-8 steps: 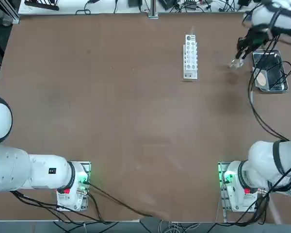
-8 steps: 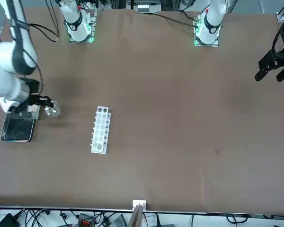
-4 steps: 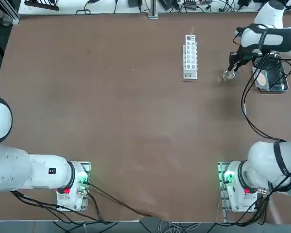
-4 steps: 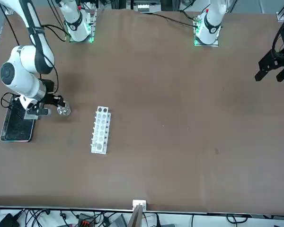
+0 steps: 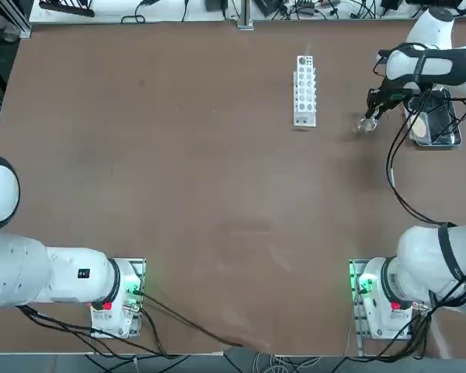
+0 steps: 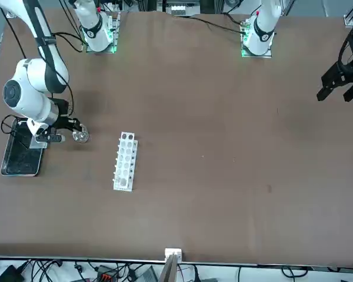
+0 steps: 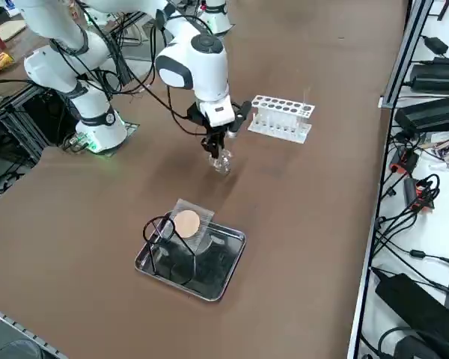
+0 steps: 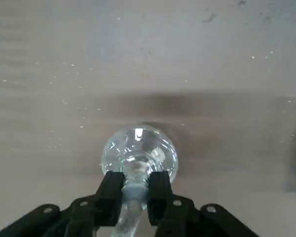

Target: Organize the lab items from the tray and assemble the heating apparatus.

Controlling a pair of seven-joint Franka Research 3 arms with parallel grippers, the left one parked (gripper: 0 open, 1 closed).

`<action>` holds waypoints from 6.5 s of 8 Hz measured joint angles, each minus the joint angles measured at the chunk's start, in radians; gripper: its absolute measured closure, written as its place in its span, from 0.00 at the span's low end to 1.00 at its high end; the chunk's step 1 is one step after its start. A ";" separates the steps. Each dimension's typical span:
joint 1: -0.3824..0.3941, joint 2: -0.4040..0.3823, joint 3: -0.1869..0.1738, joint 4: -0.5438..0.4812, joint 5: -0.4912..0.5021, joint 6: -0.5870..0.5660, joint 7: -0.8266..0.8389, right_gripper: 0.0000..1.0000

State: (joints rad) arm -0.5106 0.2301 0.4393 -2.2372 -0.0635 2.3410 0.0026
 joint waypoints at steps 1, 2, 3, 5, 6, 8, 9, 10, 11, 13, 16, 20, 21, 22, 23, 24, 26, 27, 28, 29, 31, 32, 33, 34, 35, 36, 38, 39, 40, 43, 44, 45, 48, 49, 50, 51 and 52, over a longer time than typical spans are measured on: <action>-0.003 0.006 -0.005 0.000 -0.005 0.002 0.000 0.70; -0.008 0.011 -0.005 0.000 -0.007 0.009 0.000 0.70; -0.011 0.015 -0.005 0.001 -0.008 0.019 0.000 0.70; -0.014 0.034 -0.006 0.014 -0.008 0.033 0.000 0.70; -0.014 0.047 -0.007 0.028 -0.008 0.035 0.000 0.70; -0.015 0.066 -0.011 0.053 -0.008 0.035 0.000 0.68; -0.015 0.070 -0.011 0.061 -0.008 0.035 0.000 0.62; -0.015 0.071 -0.011 0.069 -0.008 0.035 0.000 0.55; -0.014 0.070 -0.011 0.085 -0.010 0.026 -0.001 0.40; -0.014 0.054 -0.010 0.174 -0.012 -0.102 -0.001 0.05; -0.053 0.017 -0.021 0.383 -0.011 -0.349 0.003 0.02; -0.249 0.050 -0.039 0.420 0.003 -0.264 0.264 0.07; -0.262 0.057 -0.039 0.420 0.002 -0.240 0.376 0.07; -0.277 0.064 -0.039 0.420 0.002 -0.217 0.463 0.08; -0.299 0.076 -0.039 0.420 0.002 -0.196 0.520 0.10; -0.324 0.093 -0.040 0.419 0.002 -0.176 0.560 0.11; -0.362 0.131 -0.040 0.415 0.002 -0.141 0.595 0.14; -0.375 0.142 -0.040 0.407 0.002 -0.129 0.602 0.15; -0.387 0.148 -0.040 0.393 0.002 -0.116 0.606 0.17; -0.396 0.149 -0.040 0.375 0.002 -0.101 0.608 0.18; -0.418 0.149 -0.040 0.354 -0.002 -0.074 0.582 0.23; -0.435 0.149 -0.040 0.349 -0.002 -0.069 0.536 0.26; -0.453 0.149 -0.040 0.345 -0.002 -0.068 0.503 0.27; -0.464 0.150 -0.040 0.340 -0.002 -0.066 0.490 0.28; -0.468 0.152 -0.040 0.333 -0.002 -0.055 0.488 0.28; -0.468 0.155 -0.039 0.323 -0.002 -0.034 0.488 0.30; -0.471 0.163 -0.039 0.306 -0.002 -0.005 0.488 0.35; -0.471 0.167 -0.039 0.306 -0.002 0.001 0.488 0.39; -0.471 0.168 -0.039 0.306 -0.002 0.004 0.488 0.42; -0.471 0.168 -0.038 0.306 -0.002 0.013 0.488 0.52; -0.471 0.168 -0.038 0.306 -0.002 0.015 0.488 0.53; -0.471 0.168 -0.038 0.306 -0.002 0.016 0.488 0.58; -0.471 0.171 -0.038 0.306 -0.002 0.023 0.488 0.64; -0.471 0.172 -0.037 0.306 -0.002 0.026 0.488 0.67; -0.471 0.172 -0.037 0.306 -0.002 0.029 0.488 0.69; -0.471 0.172 -0.036 0.306 -0.002 0.030 0.488 0.71; -0.471 0.172 -0.035 0.306 -0.002 0.030 0.488 0.73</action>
State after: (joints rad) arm -0.9818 0.4023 0.4043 -1.9311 -0.0654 2.3711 0.4910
